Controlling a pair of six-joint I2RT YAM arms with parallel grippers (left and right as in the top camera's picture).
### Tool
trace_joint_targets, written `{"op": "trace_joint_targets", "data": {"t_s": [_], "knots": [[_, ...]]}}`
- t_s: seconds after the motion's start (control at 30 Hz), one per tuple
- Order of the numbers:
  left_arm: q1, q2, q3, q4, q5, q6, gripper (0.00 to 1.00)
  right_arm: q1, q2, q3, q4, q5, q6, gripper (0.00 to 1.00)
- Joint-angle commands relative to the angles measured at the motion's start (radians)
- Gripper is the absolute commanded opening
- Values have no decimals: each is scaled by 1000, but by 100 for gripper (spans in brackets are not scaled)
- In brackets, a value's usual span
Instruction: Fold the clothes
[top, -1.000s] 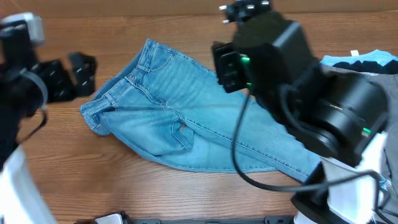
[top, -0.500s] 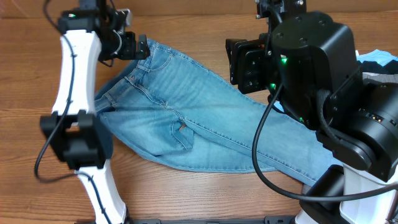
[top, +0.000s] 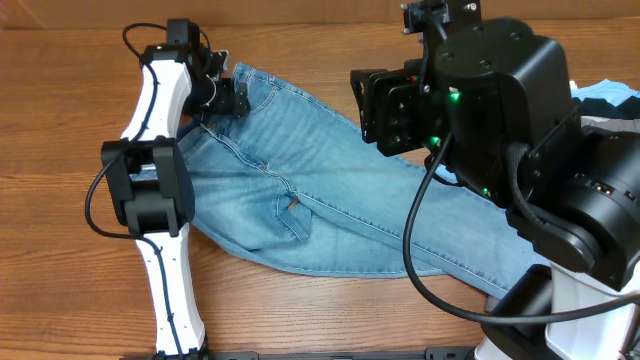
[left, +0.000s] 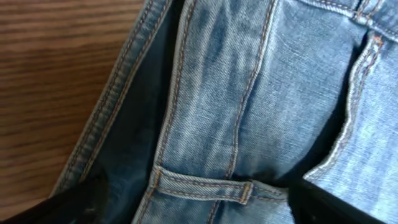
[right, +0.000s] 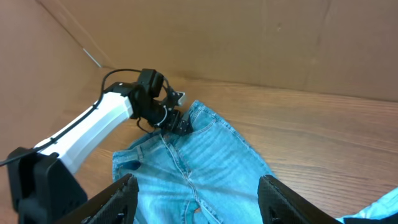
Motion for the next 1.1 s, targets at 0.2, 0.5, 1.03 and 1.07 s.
{"op": "trace_joint_targets", "data": {"t_s": [0.2, 0.5, 1.03, 1.07], "knots": [[31, 47, 13, -24, -235, -109, 4, -12, 37, -108, 2, 10, 1, 57], [382, -13, 191, -234, -392, -325, 4, -72, 37, -289, 2, 23, 52, 52], [821, -319, 300, -294, 256, -225, 52, -312, 39, -673, 65, -108, 110, 61], [813, -334, 300, -301, 267, -224, 57, -324, 39, -719, 90, -120, 109, 61]]}}
